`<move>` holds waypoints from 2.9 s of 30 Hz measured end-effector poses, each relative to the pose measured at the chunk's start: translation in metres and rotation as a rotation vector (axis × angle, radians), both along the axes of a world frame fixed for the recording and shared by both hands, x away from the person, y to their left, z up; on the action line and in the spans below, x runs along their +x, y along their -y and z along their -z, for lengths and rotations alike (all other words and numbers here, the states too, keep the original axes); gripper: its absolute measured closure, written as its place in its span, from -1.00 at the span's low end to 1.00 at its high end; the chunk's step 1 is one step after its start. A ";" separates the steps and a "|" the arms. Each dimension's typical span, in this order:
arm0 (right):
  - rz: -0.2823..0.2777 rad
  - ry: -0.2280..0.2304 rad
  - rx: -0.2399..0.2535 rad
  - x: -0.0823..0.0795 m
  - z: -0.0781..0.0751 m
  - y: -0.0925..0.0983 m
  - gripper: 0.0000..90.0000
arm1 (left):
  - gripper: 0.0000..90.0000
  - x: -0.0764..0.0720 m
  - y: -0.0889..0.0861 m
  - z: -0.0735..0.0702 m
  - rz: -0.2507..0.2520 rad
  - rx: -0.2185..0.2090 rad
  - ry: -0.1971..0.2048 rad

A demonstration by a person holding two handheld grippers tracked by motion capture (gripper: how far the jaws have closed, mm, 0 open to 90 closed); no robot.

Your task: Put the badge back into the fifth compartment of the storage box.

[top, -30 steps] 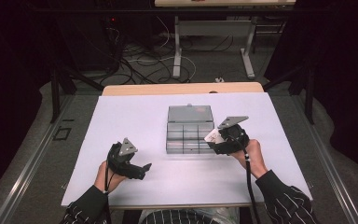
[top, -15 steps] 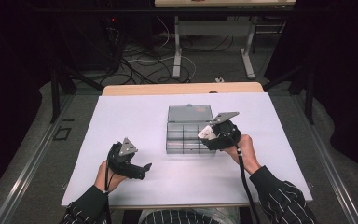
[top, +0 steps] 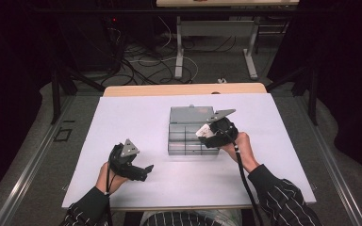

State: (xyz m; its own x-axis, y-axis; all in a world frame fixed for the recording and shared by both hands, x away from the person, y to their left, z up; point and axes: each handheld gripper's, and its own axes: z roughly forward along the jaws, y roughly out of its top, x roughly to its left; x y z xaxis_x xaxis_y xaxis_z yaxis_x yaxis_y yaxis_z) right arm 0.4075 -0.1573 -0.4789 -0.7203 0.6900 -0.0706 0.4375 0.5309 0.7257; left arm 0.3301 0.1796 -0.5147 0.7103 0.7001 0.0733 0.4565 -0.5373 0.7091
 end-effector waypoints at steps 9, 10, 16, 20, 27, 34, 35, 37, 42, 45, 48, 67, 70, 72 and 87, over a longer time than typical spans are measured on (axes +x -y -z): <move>-0.005 -0.017 -0.004 0.009 0.004 -0.010 -0.27 | -1.00 0.001 0.000 0.000 -0.001 -0.002 0.010; -0.006 -0.024 -0.006 0.010 0.004 -0.011 -0.27 | -1.00 0.001 0.000 0.000 0.000 -0.003 0.011; -0.019 -0.049 -0.021 0.016 0.008 -0.018 -0.27 | -1.00 0.001 -0.001 -0.001 0.001 0.003 0.007; -0.021 -0.046 -0.037 0.018 0.013 -0.023 -0.27 | -1.00 0.001 0.000 0.000 0.002 0.000 0.011; -0.005 -0.054 -0.039 0.020 0.017 -0.027 -0.27 | -1.00 0.001 0.000 0.000 0.001 0.000 0.013; -0.004 -0.074 -0.058 0.022 0.022 -0.033 -0.27 | -1.00 0.001 0.000 -0.001 0.006 0.009 0.007; -0.011 -0.092 -0.069 0.023 0.021 -0.033 -0.27 | -1.00 0.001 0.001 0.000 0.003 0.002 0.010; -0.005 -0.095 -0.073 0.023 0.022 -0.034 -0.27 | -1.00 0.001 0.000 0.000 0.003 0.001 0.008; -0.011 -0.102 -0.073 0.024 0.024 -0.035 -0.27 | -1.00 0.001 0.001 0.000 0.004 0.001 0.006; -0.013 -0.106 -0.074 0.024 0.025 -0.036 -0.27 | -1.00 0.000 0.001 0.000 0.002 -0.002 0.005; -0.011 -0.104 -0.077 0.024 0.025 -0.036 -0.27 | -1.00 0.001 0.000 0.000 0.002 -0.002 0.010; -0.020 -0.129 -0.126 0.026 0.035 -0.041 -0.27 | -1.00 0.001 0.000 -0.001 0.004 0.000 0.012; -0.010 -0.145 -0.137 0.025 0.036 -0.042 -0.27 | -1.00 0.001 0.001 -0.001 0.004 0.000 0.012; -0.014 -0.148 -0.140 0.025 0.037 -0.043 -0.27 | -1.00 0.000 0.001 -0.001 0.002 -0.001 0.012; -0.001 -0.167 -0.051 0.028 0.033 -0.032 -0.09 | -1.00 0.001 0.000 -0.002 0.006 0.003 0.016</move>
State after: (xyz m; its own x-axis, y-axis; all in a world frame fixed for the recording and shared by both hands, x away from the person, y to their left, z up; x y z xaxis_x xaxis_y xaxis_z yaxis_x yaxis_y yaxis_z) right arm 0.4356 -0.1255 -0.5118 -0.7259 0.6877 0.0154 0.5491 0.5659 0.6151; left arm 0.3309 0.1796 -0.5132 0.7130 0.6959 0.0863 0.4423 -0.5417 0.7148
